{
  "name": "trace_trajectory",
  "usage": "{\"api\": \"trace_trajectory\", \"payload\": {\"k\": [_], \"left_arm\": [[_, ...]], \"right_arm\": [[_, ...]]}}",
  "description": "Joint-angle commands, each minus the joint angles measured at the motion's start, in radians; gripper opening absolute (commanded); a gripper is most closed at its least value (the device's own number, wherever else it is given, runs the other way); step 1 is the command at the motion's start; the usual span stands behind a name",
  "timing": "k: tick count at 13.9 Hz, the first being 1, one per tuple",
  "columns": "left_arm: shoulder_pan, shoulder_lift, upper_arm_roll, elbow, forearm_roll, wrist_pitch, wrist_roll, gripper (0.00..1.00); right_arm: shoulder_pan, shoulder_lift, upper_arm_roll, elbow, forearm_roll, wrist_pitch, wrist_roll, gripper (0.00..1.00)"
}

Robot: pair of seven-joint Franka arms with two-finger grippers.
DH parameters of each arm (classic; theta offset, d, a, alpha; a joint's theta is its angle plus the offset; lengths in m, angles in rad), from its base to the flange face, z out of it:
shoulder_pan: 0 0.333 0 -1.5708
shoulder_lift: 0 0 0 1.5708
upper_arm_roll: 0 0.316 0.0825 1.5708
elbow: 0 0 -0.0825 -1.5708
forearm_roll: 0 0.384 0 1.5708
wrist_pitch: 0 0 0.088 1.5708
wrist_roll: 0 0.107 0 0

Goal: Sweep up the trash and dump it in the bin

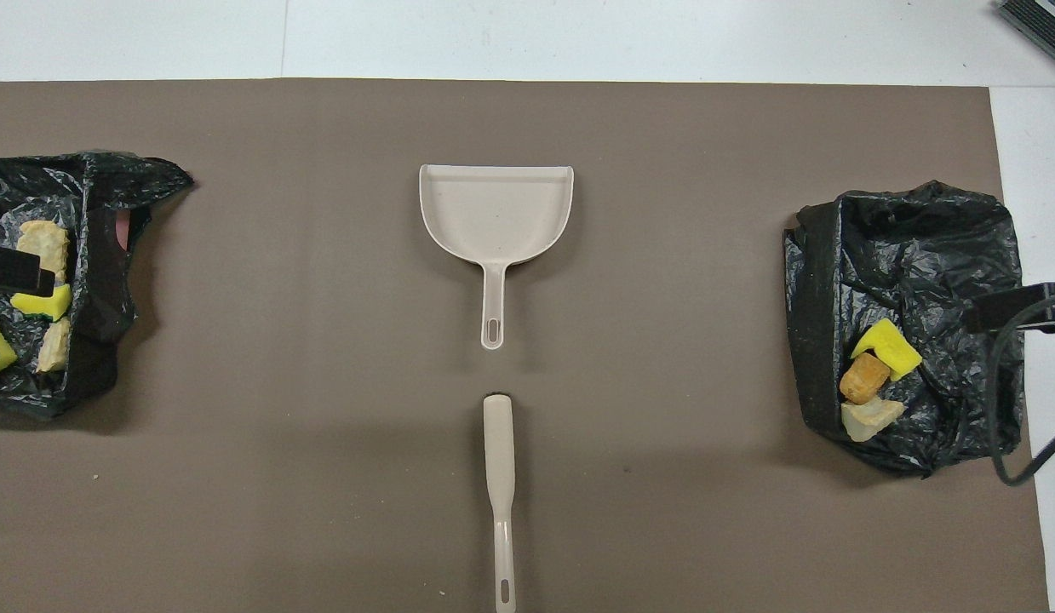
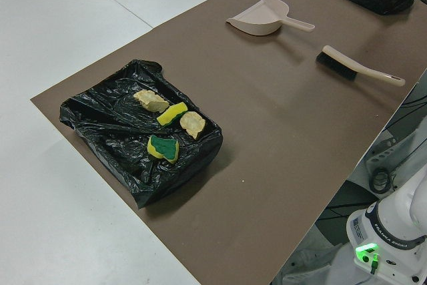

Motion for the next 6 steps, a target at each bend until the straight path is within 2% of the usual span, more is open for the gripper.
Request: {"api": "trace_trajectory", "payload": {"k": [1, 6], "left_arm": [[-0.012, -0.010, 0.018, -0.002, -0.020, -0.010, -0.002, 1.00], [-0.012, -0.014, 0.016, -0.003, -0.019, -0.025, -0.002, 1.00]], "right_arm": [[-0.040, -0.024, 0.034, -0.031, 0.005, 0.029, -0.043, 1.00], [-0.039, -0.022, 0.040, -0.030, 0.006, 0.029, -0.041, 1.00]]}}
